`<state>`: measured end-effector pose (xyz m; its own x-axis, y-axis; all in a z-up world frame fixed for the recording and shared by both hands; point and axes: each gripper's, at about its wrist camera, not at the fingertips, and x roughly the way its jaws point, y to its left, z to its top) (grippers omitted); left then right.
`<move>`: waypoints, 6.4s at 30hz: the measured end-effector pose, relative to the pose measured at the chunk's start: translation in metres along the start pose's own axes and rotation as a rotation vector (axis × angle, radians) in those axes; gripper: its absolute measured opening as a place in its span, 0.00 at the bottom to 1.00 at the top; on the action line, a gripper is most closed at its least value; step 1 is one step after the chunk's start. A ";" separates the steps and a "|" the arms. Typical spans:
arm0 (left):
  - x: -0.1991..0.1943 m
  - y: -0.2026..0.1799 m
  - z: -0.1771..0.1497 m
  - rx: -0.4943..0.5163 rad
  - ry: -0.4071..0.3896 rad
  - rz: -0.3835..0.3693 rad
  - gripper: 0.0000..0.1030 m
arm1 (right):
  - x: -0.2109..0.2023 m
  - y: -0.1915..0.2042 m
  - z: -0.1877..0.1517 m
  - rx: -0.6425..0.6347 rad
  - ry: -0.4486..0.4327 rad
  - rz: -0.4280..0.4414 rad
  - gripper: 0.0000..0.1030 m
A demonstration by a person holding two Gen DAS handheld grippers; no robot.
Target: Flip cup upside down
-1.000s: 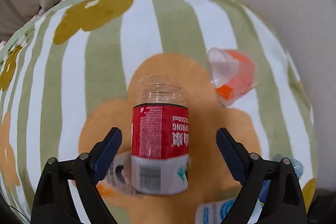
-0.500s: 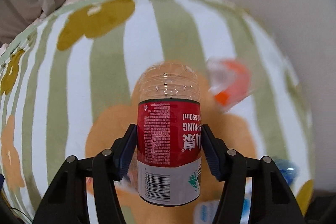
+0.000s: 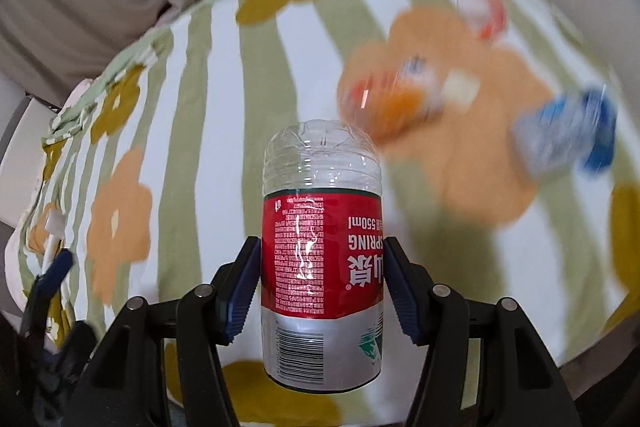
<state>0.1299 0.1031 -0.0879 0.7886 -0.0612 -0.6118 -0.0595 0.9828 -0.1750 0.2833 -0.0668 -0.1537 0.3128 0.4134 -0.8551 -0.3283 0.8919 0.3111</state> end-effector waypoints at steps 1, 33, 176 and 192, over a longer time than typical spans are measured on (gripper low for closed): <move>-0.005 0.001 -0.004 -0.006 0.000 0.004 1.00 | 0.008 0.000 -0.004 0.016 0.011 -0.001 0.54; 0.085 -0.085 0.042 -0.046 0.315 -0.033 1.00 | -0.165 -0.028 -0.046 -0.181 -0.482 -0.281 1.00; -0.155 -0.152 0.008 0.262 -0.489 -0.102 1.00 | -0.283 -0.028 -0.205 -0.032 -1.073 -0.463 1.00; -0.154 -0.155 0.005 0.261 -0.492 -0.100 1.00 | -0.282 -0.027 -0.206 -0.030 -1.069 -0.457 1.00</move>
<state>0.0208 -0.0384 0.0372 0.9788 -0.1292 -0.1590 0.1342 0.9907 0.0212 0.0205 -0.2450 -0.0065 0.9954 0.0112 -0.0950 -0.0073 0.9991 0.0414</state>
